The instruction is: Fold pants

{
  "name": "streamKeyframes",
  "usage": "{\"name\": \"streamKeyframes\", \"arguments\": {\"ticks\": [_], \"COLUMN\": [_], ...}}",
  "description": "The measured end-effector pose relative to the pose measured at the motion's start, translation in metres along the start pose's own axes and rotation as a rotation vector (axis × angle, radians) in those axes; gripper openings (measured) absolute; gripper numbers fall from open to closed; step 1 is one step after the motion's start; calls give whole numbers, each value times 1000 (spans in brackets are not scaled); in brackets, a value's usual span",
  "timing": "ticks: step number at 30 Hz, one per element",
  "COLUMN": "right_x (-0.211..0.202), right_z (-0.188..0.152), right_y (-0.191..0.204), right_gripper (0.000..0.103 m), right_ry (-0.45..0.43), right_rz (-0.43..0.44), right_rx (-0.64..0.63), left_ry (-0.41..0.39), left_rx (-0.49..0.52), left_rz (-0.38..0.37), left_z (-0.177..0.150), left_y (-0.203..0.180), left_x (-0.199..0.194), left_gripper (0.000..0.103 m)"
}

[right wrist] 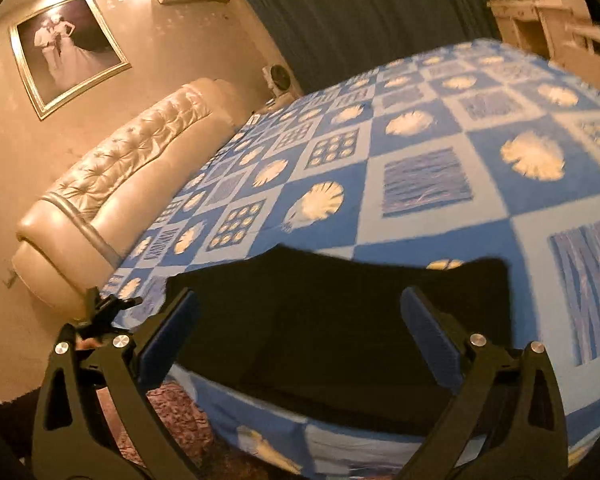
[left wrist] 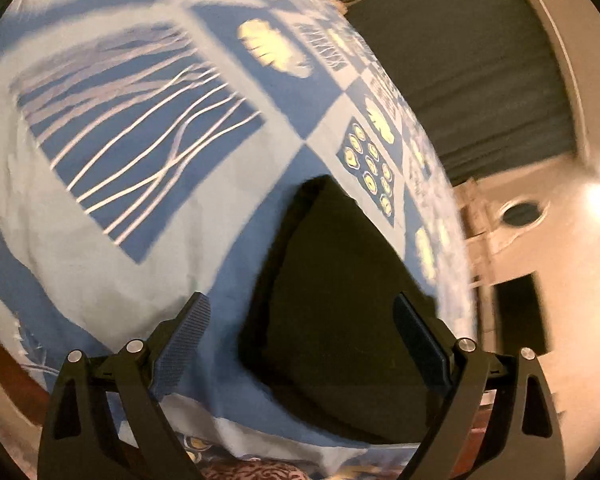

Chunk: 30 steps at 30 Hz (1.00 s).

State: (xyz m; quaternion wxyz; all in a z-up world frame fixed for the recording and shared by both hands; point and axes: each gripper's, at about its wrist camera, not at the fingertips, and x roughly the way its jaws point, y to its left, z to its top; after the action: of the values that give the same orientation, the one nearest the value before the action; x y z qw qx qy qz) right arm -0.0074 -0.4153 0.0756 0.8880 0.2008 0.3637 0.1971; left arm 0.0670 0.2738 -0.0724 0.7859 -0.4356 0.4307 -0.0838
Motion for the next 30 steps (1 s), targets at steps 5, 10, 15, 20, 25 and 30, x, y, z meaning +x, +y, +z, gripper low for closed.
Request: {"name": "streamKeyframes", "arguments": {"ticks": [5, 10, 15, 20, 25, 30], "right_x": [32, 41, 49, 63, 69, 70], "right_z": [-24, -35, -40, -48, -55, -57], "right_y": [-13, -14, -3, -3, -7, -9], "right_gripper": [101, 101, 101, 101, 101, 101], "right_ry": [113, 129, 160, 205, 229, 234], "right_rz": [110, 131, 147, 163, 177, 188], "right_rx": [217, 275, 232, 244, 277, 297], "left_ry": [93, 229, 303, 318, 328, 281], "left_rx": [-55, 81, 213, 239, 255, 201], "left_rz": [-232, -211, -211, -148, 29, 61], "left_z": [12, 23, 18, 13, 16, 16], "left_y": [14, -9, -42, -55, -58, -64], "left_x": [21, 46, 63, 86, 99, 84], "left_gripper": [91, 91, 91, 91, 34, 16]}}
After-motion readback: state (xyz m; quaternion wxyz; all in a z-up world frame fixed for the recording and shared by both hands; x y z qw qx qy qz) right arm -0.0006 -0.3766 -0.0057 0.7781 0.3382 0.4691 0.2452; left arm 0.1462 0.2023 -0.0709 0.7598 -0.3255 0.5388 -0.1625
